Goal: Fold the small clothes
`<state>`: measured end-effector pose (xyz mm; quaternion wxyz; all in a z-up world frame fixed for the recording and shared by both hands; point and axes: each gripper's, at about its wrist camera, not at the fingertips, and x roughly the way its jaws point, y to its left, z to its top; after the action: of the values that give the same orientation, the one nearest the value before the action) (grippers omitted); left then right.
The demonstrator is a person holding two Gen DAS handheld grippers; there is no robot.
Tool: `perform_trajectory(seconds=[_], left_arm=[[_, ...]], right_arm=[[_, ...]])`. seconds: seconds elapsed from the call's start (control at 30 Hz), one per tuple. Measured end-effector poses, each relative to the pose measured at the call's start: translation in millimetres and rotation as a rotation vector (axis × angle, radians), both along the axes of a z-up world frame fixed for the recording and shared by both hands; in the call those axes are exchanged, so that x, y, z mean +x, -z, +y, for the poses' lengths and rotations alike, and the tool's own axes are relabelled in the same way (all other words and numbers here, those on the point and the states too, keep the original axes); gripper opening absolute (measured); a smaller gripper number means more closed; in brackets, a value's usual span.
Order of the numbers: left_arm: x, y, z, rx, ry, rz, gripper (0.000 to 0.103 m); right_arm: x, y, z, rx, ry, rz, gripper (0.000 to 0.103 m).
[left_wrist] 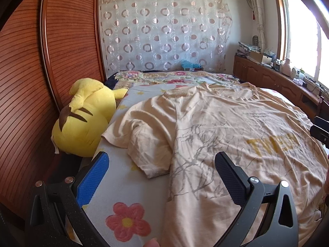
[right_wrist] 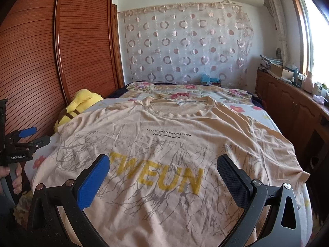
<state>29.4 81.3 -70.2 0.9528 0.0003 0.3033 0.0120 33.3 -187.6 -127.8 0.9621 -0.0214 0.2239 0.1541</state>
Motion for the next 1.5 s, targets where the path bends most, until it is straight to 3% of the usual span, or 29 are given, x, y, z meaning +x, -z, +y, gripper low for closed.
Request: perform_trajectory(seconds=[0.23, 0.5, 0.6, 0.73, 0.97, 1.07, 1.17, 1.33, 1.4, 1.43, 1.5], left_arm=[[8, 9, 28, -0.003, -0.008, 0.037, 0.103], [25, 13, 71, -0.056, 0.007, 0.096, 0.093], [37, 12, 85, -0.111, 0.033, 0.124, 0.083], [57, 12, 93, -0.128, 0.056, 0.153, 0.072], [92, 25, 103, -0.11, 0.042, 0.235, 0.052], [101, 31, 109, -0.108, 0.036, 0.259, 0.037], [105, 34, 109, -0.086, 0.03, 0.272, 0.029], [108, 34, 109, -0.073, 0.029, 0.279, 0.029], [109, 34, 106, -0.05, 0.037, 0.274, 0.018], [108, 33, 103, -0.032, 0.042, 0.271, 0.008], [106, 29, 97, -0.005, 0.053, 0.258, 0.004]], right_arm=[[10, 7, 5, -0.036, -0.046, 0.059, 0.103], [16, 1, 13, -0.066, -0.12, 0.085, 0.103], [20, 1, 14, -0.07, -0.148, 0.103, 0.103], [21, -3, 14, -0.059, -0.198, 0.112, 0.1], [31, -4, 19, -0.098, -0.267, 0.127, 0.078], [36, -1, 20, -0.136, -0.282, 0.149, 0.077], [41, 2, 23, -0.16, -0.289, 0.17, 0.077], [44, 5, 24, -0.176, -0.292, 0.189, 0.077], [43, 5, 24, -0.176, -0.297, 0.184, 0.077], [42, 5, 23, -0.174, -0.3, 0.183, 0.077], [44, 6, 25, -0.179, -0.294, 0.176, 0.076]])
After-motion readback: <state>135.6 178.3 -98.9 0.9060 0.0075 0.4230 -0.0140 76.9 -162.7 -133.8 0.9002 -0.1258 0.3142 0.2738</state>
